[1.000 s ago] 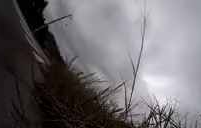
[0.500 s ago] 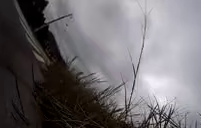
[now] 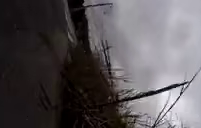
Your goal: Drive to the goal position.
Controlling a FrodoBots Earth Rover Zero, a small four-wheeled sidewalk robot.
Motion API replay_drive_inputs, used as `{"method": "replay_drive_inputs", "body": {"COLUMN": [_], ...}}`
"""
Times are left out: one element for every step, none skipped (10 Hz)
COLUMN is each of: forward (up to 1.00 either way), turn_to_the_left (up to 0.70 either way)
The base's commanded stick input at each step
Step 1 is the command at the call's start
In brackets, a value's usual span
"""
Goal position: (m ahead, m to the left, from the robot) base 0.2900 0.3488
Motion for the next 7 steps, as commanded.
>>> {"method": "replay_drive_inputs", "body": {"forward": [-0.45, -0.45, -0.45, -0.45, -0.45, -0.45, -0.19], "turn_to_the_left": [0.0, 0.0, 0.0, 0.0, 0.0, 0.0, 0.0]}}
